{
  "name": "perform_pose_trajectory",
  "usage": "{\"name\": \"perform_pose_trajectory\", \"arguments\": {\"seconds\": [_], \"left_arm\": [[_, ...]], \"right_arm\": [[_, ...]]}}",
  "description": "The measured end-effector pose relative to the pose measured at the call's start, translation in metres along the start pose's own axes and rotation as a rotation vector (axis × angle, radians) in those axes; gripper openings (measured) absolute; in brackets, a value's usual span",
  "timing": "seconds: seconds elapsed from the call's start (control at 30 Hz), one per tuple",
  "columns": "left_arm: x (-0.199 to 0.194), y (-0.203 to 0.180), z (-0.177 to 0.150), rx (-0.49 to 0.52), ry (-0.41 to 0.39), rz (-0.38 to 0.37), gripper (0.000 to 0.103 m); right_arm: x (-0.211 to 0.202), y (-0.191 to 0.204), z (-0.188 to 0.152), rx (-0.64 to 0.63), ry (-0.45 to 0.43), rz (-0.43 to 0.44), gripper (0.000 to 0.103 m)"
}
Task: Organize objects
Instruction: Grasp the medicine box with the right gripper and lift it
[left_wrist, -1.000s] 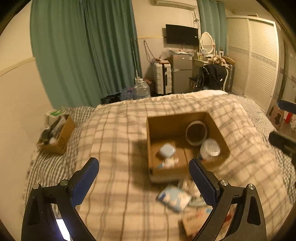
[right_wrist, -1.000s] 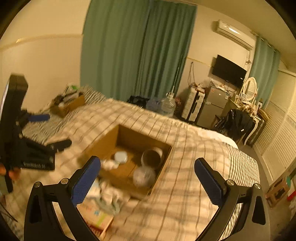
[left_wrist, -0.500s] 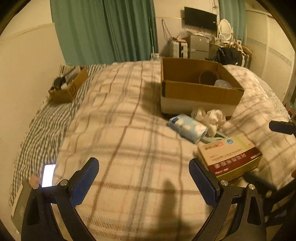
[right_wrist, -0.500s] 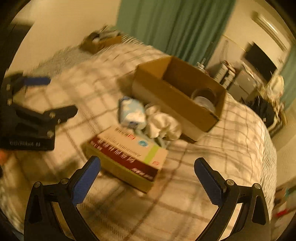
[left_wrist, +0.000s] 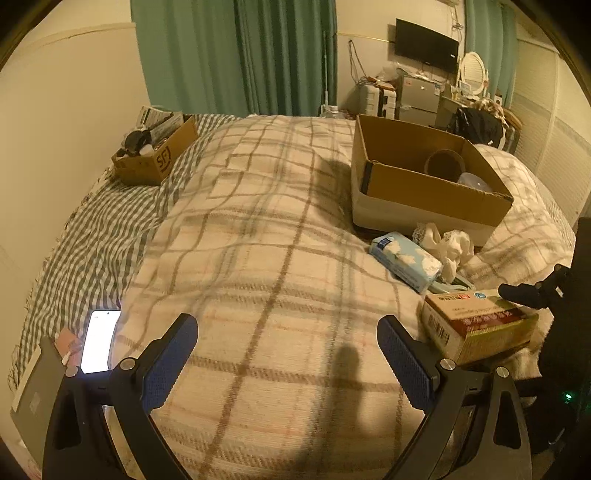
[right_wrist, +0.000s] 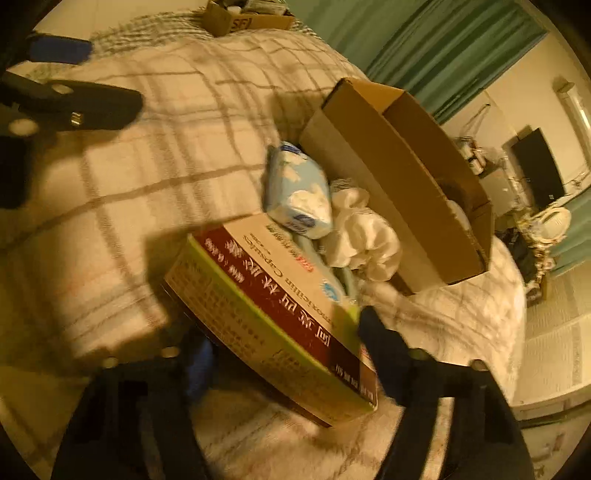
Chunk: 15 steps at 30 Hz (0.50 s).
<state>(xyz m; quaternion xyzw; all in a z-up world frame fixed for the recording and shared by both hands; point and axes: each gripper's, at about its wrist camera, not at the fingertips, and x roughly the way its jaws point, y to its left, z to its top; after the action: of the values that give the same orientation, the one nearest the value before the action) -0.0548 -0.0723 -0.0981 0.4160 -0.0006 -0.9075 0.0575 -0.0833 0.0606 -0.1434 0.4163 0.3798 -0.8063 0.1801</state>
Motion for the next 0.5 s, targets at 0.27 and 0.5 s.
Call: {"name": "perform_pose_trajectory", "arguments": {"seconds": [0.27, 0.5], "left_arm": [[-0.004, -0.010, 0.003, 0.038, -0.016, -0.006, 0.100], [-0.005, -0.039, 0.021, 0.090, -0.041, -0.046, 0.100]], "right_arm": [[-0.038, -0.042, 0.000, 0.179, -0.115, 0.041, 0.033], [-0.075, -0.096, -0.004, 0.414, -0.194, 0.133, 0.032]]}}
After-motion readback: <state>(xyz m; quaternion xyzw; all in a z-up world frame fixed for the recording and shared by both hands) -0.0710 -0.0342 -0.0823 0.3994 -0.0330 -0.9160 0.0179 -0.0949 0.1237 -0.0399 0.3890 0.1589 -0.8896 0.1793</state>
